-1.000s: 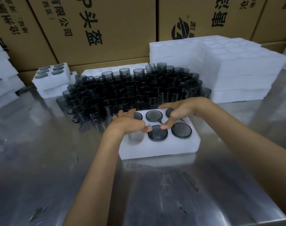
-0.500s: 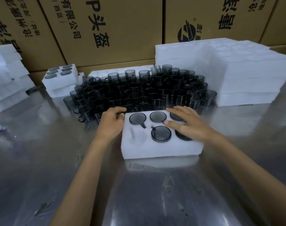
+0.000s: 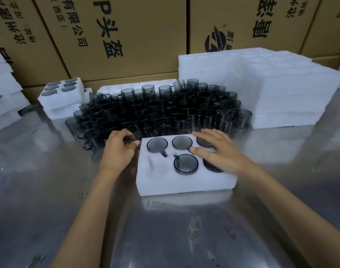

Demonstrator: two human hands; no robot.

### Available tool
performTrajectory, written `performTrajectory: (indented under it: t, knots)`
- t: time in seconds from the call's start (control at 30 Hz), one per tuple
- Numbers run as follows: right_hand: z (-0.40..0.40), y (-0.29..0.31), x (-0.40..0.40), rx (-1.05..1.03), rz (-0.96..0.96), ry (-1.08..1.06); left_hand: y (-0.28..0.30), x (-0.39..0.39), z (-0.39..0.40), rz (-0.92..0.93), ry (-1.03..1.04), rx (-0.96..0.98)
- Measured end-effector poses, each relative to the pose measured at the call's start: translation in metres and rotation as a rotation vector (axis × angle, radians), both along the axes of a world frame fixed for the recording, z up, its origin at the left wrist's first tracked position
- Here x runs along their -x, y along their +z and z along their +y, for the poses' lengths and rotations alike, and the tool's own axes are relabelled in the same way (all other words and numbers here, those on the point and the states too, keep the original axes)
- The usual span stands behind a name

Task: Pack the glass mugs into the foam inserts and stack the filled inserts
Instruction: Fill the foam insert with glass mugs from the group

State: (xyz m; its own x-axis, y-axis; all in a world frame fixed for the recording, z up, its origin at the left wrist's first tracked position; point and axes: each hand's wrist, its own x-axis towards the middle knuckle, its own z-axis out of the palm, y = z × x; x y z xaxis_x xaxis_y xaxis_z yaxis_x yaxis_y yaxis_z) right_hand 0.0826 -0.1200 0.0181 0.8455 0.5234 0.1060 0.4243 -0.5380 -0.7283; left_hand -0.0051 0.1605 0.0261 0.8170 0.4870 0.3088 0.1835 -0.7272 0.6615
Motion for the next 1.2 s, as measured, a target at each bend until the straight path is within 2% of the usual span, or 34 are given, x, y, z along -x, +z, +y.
performTrajectory:
  t: [0.13, 0.2, 0.27, 0.33, 0.47, 0.57, 0.7, 0.83, 1.0, 1.13, 1.2]
  knots:
    - [0.000, 0.009, 0.003, 0.121, -0.008, -0.026, 0.019, 0.013, -0.005, -0.226, 0.003, 0.135]
    - [0.003, 0.017, 0.006, 0.159, -0.035, -0.063, 0.031, 0.020, -0.010, -0.292, -0.077, 0.276]
    - [0.010, 0.026, 0.012, 0.114, -0.121, -0.116, 0.041, 0.026, -0.019, -0.323, -0.177, 0.353]
    - [0.022, 0.040, 0.021, -0.025, -0.118, -0.090, 0.046, 0.028, -0.028, -0.327, -0.271, 0.372]
    - [0.045, 0.069, 0.034, -0.339, 0.197, 0.210, 0.050, 0.029, -0.039, -0.273, -0.444, 0.390]
    - [0.048, 0.076, 0.037, -0.325, 0.284, 0.347, 0.051, 0.031, -0.039, -0.230, -0.516, 0.456]
    - [0.044, 0.073, 0.040, -0.296, 0.276, 0.366, 0.050, 0.033, -0.024, -0.131, -0.634, 0.654]
    - [0.047, 0.068, 0.046, -0.263, 0.220, 0.298, 0.047, 0.036, -0.013, -0.020, -0.706, 0.711]
    - [0.059, 0.055, 0.060, -0.240, 0.176, 0.258, 0.046, 0.038, -0.010, -0.033, -0.653, 0.723]
    - [0.068, 0.046, 0.068, -0.124, -0.050, 0.115, 0.045, 0.039, -0.016, -0.005, -0.613, 0.722]
    - [0.070, 0.044, 0.072, -0.063, -0.180, 0.123, 0.046, 0.038, -0.018, 0.015, -0.610, 0.709]
